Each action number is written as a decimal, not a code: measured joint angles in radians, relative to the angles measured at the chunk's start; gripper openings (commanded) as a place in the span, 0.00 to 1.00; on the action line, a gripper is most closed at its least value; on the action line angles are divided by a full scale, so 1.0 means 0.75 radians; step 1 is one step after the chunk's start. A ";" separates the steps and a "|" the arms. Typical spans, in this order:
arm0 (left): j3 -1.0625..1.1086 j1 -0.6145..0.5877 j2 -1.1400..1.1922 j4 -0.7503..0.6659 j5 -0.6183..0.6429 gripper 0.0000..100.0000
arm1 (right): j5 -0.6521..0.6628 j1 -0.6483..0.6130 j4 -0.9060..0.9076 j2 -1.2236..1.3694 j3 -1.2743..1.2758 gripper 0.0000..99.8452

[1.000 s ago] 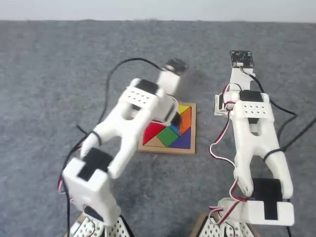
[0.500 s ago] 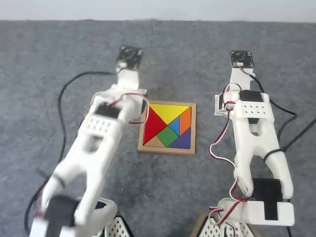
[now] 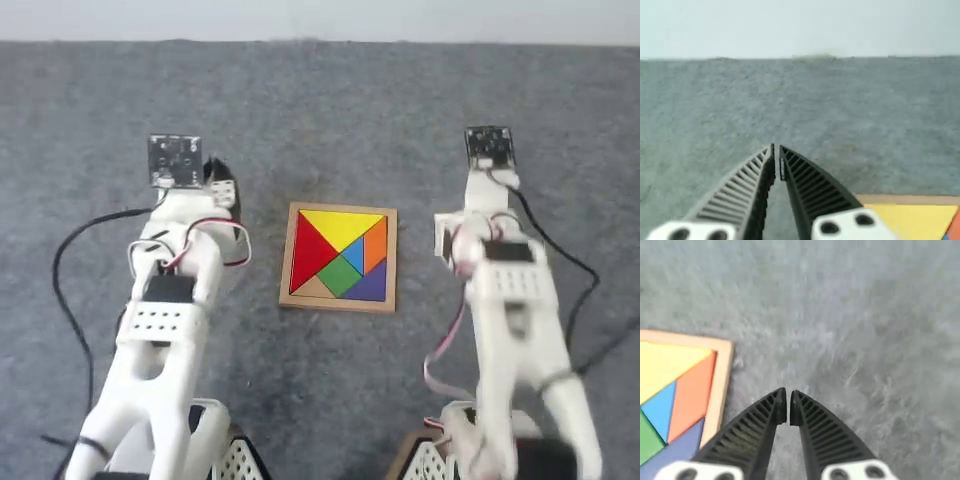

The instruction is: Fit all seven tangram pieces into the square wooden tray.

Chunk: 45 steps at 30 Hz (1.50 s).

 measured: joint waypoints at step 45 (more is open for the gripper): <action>0.734 -0.145 -1.506 1.375 -0.252 0.02 | 0.178 -0.094 0.440 -1.657 0.988 0.02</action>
